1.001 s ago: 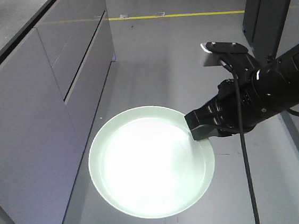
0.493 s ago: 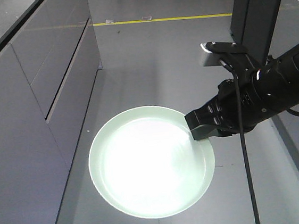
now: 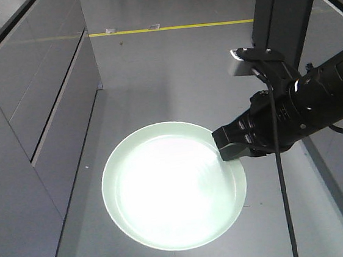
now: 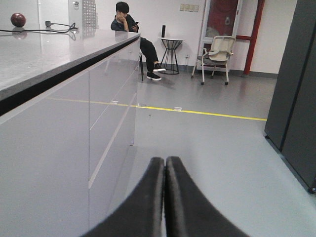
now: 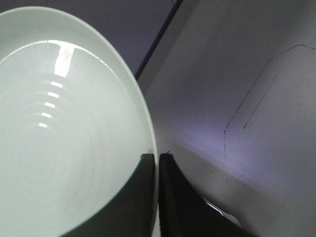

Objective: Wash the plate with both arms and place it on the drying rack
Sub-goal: 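Keep holding the plate in the right gripper while driving down the aisle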

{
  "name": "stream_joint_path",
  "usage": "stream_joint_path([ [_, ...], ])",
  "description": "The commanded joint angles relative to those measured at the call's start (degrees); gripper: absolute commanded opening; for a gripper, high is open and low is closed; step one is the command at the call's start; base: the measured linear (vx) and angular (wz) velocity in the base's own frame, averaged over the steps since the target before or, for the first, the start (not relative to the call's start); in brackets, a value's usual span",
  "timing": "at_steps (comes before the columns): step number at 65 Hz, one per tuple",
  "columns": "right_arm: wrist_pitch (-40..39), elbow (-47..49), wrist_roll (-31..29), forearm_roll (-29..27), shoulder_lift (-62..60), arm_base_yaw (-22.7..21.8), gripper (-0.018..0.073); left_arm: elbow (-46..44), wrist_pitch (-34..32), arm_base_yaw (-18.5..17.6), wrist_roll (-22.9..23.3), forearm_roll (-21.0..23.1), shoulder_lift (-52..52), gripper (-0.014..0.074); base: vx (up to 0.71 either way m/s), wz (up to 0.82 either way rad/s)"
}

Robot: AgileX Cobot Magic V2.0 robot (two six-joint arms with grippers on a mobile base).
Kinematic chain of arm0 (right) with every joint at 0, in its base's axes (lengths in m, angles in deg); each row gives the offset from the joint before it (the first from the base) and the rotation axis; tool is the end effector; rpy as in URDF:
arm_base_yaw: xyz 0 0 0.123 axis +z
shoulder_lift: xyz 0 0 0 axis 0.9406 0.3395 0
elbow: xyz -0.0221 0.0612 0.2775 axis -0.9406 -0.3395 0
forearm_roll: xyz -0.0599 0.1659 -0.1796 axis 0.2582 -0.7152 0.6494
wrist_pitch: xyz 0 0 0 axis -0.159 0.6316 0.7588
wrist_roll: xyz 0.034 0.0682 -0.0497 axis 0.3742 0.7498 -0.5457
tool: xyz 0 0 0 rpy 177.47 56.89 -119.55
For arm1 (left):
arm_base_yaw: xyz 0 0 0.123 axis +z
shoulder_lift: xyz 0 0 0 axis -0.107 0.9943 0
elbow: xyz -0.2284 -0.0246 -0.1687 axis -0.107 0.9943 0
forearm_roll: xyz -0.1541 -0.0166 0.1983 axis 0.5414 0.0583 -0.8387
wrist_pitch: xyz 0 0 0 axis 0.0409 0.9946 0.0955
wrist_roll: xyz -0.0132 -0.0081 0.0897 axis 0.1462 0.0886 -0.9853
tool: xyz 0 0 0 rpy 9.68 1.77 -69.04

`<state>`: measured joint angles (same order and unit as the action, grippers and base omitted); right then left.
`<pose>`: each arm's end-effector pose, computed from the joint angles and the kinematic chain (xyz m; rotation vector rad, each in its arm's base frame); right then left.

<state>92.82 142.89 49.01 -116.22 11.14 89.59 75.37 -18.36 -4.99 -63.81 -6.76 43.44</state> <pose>0.2550 0.1296 0.3245 -0.5072 2.5715 0.6959 0.0566 0.0005 0.1957 -0.0947 1.6006 -0.0699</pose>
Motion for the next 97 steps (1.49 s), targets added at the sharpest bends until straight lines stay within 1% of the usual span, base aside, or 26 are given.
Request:
stream_joint_path([
  [1, -1.73, 1.51, -0.38, -1.99, -1.86, -0.16, -0.0008, -1.74, -4.39, -0.14, 0.26, 0.14, -0.73, -0.0006, 0.22, -0.08],
  [52, -1.73, 1.51, -0.38, -1.99, -1.86, -0.16, -0.0008, -1.74, -4.39, -0.14, 0.26, 0.14, -0.73, -0.0006, 0.23, -0.01],
  [97, -1.73, 1.51, -0.38, -1.99, -1.86, -0.16, -0.0008, -1.74, -4.39, -0.14, 0.26, 0.14, -0.73, -0.0006, 0.16, 0.01],
])
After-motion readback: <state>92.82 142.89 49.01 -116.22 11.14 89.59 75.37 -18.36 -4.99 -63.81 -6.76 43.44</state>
